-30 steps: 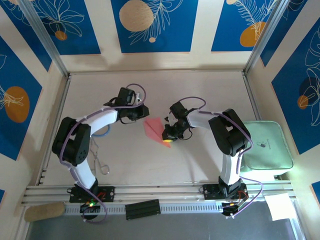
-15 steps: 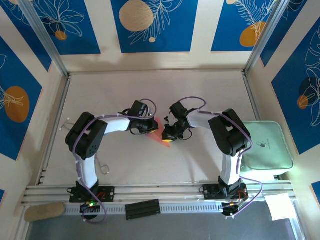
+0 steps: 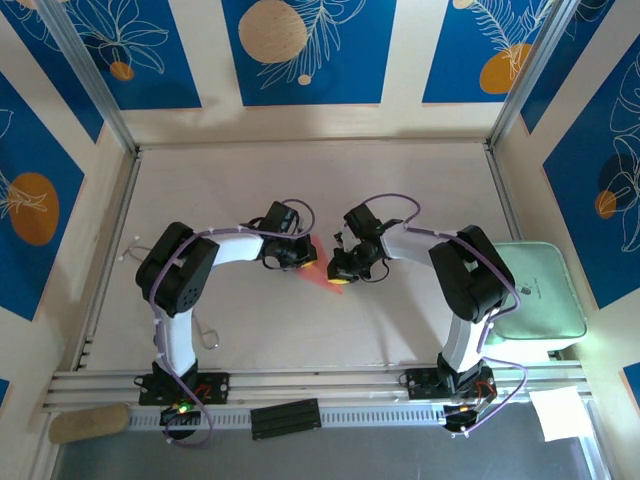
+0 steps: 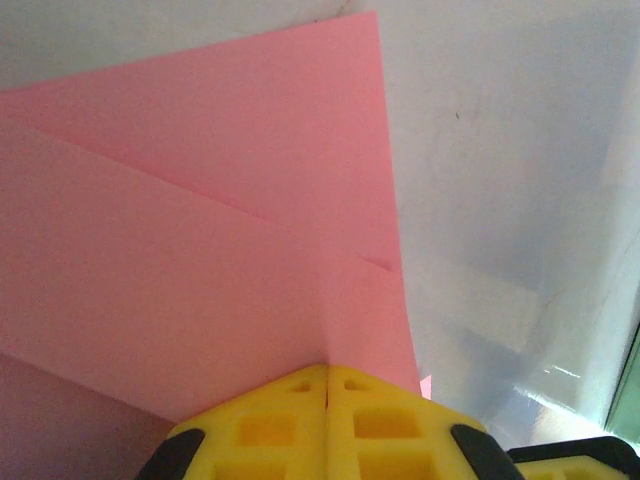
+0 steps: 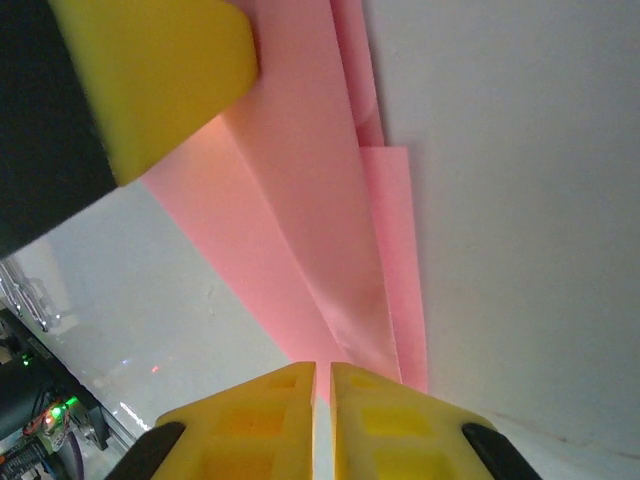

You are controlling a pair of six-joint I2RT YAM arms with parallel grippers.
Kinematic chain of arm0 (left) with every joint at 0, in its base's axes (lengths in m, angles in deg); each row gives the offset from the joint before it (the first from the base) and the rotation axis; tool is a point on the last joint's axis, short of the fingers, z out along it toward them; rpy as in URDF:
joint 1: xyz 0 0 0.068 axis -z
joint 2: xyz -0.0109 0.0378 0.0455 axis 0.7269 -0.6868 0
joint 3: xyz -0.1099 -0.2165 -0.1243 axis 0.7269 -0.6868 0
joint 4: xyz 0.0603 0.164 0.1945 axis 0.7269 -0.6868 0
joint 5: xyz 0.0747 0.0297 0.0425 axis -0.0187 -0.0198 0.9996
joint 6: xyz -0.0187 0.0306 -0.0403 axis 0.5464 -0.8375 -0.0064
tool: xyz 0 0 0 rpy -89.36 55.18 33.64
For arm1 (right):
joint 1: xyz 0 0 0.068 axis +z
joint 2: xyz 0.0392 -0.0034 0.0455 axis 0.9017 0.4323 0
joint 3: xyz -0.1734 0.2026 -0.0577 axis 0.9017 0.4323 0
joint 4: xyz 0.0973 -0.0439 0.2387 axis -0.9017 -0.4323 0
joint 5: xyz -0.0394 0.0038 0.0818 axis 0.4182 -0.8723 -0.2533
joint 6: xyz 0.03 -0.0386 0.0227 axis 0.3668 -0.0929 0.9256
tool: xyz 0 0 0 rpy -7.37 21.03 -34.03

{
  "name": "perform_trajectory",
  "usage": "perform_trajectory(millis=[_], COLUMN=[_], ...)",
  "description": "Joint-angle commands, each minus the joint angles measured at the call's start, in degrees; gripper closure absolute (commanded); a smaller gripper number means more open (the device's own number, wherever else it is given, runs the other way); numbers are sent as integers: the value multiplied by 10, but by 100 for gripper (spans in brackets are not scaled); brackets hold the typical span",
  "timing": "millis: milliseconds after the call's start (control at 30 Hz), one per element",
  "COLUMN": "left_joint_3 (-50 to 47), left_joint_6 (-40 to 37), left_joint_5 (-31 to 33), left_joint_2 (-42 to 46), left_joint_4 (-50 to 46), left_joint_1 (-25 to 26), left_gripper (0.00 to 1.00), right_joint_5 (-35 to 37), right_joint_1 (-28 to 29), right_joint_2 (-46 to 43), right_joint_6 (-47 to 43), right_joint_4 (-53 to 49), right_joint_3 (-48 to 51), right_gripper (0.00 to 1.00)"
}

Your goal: Fold a paper plane with a square sheet of paper (pick it up from the middle)

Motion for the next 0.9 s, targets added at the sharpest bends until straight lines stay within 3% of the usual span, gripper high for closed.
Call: perform_trajectory(millis=[0,300,867], left_joint_3=[1,2,3], left_joint_6=[7,4,1], left_joint_5=[37,77,93], left_joint_2=[-29,-38,-44], left_joint_4=[-50,-97,-116], left_joint_1=[4,4,1], left_gripper=[95,96,99], right_joint_5=[12,29,20], right_joint_1=[7,8,4], right_joint_2=[28,36,-60], right_joint_6=[16,16,33], right_joint_4=[-10,-16,-4], right_joint_3=[-29,-10,133], right_gripper=[87,90,91])
